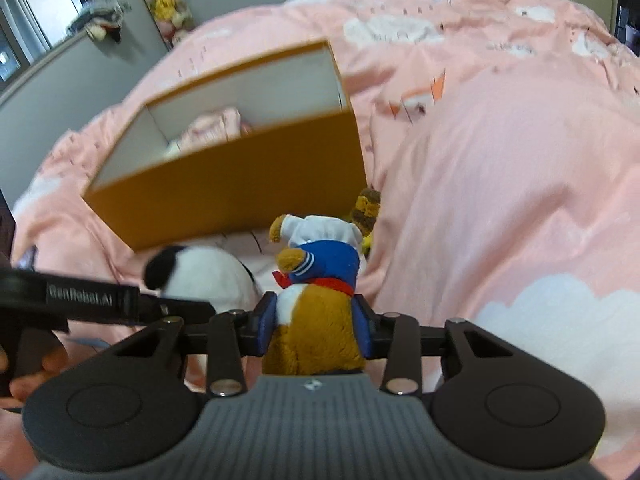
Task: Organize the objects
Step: 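Lift the hamster plush and duck plush with both tools over the orange box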
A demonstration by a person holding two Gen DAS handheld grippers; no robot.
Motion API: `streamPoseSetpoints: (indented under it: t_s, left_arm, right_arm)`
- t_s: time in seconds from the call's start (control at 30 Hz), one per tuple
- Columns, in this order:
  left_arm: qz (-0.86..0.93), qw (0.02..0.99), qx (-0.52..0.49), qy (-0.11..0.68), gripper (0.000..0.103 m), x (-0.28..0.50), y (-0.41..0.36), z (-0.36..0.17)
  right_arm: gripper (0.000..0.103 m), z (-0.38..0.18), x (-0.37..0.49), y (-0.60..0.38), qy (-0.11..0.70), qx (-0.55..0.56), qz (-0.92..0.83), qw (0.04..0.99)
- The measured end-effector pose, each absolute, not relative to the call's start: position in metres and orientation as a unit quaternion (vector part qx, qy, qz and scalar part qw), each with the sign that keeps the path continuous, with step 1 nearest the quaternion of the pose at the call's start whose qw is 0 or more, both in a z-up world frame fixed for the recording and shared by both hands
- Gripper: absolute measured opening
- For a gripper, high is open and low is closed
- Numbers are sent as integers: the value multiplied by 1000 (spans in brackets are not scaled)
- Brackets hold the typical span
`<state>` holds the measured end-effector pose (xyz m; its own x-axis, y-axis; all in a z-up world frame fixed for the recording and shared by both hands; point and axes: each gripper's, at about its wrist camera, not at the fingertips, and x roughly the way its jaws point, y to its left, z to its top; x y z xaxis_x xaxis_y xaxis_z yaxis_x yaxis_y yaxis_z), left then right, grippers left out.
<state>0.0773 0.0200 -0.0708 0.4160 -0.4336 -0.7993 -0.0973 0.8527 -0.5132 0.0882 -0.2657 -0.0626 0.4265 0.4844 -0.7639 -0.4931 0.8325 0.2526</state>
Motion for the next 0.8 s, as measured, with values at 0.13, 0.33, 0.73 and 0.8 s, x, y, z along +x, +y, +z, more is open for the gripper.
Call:
streamPoseSetpoints:
  t_s: [0.13, 0.33, 0.73, 0.8]
  left_arm:
    - [-122, 819, -235, 509, 59, 72, 19, -53]
    - [-134, 842, -227, 471, 59, 63, 19, -22]
    - [-148, 874, -234, 400, 59, 76, 33, 38]
    - [-147, 876, -239, 392, 59, 83, 37, 45]
  right_arm:
    - [41, -46, 88, -266, 432, 2, 298, 851]
    - [41, -25, 91, -268, 415, 20, 315, 853]
    - [41, 31, 107, -248, 339, 7, 359, 870]
    - [41, 39, 112, -243, 330, 11, 368, 869]
